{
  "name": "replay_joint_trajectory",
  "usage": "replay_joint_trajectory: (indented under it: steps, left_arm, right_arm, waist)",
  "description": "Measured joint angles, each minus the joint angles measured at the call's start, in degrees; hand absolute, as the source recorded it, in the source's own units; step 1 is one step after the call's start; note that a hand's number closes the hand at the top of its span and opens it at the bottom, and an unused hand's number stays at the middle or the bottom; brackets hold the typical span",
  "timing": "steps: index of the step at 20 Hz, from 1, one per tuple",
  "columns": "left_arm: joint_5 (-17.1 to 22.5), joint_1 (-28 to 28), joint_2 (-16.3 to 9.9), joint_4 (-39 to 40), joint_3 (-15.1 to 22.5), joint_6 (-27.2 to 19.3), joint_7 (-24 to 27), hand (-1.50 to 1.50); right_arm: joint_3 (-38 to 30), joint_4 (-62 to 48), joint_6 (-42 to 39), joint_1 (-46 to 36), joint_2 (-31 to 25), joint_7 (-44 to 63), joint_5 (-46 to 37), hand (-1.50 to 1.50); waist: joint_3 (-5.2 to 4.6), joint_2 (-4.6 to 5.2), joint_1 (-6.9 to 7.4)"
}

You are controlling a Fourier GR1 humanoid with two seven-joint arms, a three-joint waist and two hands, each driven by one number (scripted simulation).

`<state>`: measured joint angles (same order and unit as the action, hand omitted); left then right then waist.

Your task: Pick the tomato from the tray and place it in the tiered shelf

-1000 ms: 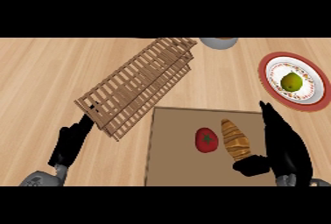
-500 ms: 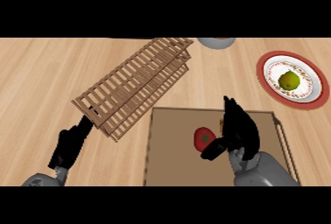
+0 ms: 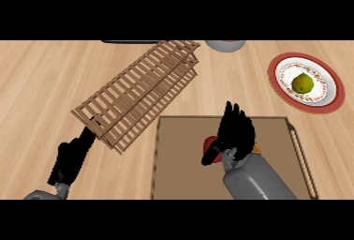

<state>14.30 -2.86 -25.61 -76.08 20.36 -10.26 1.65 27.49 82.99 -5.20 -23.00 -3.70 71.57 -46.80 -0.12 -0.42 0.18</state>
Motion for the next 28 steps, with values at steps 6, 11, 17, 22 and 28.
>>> replay_joint_trajectory:
  steps: [6,11,17,22,28]
  left_arm:
    - [-0.29,0.45,0.53,-0.48,-0.27,-0.42,-0.62,0.0]
    - [-0.67,0.55,0.63,-0.43,-0.54,0.12,-0.37,0.0]
    - [-1.23,0.24,0.9,0.2,-1.1,0.72,0.32,0.0]
    - [-1.5,0.11,1.1,-0.28,-1.33,0.94,-0.9,0.0]
    - [-1.89,-0.16,1.47,-0.02,-1.83,1.5,-1.75,0.0]
  right_arm:
    - [-1.33,-2.02,-1.96,-0.18,2.14,0.1,-3.73,-1.5]
    - [-1.24,-2.39,-2.71,1.64,2.7,0.09,-4.82,-1.5]
    - [-2.54,-3.09,-4.06,0.61,2.88,-0.05,-5.07,-1.5]
    - [-2.17,-4.33,-4.32,0.91,3.02,-0.07,-4.76,-1.5]
    - [-2.43,-6.16,-3.83,0.73,3.22,-0.87,-3.88,1.5]
  waist:
    - [0.01,-0.03,-0.15]
    - [-0.01,0.01,-0.13]
    - [0.1,0.05,0.01]
    - [0.02,0.08,0.28]
    - [-0.02,-0.05,0.38]
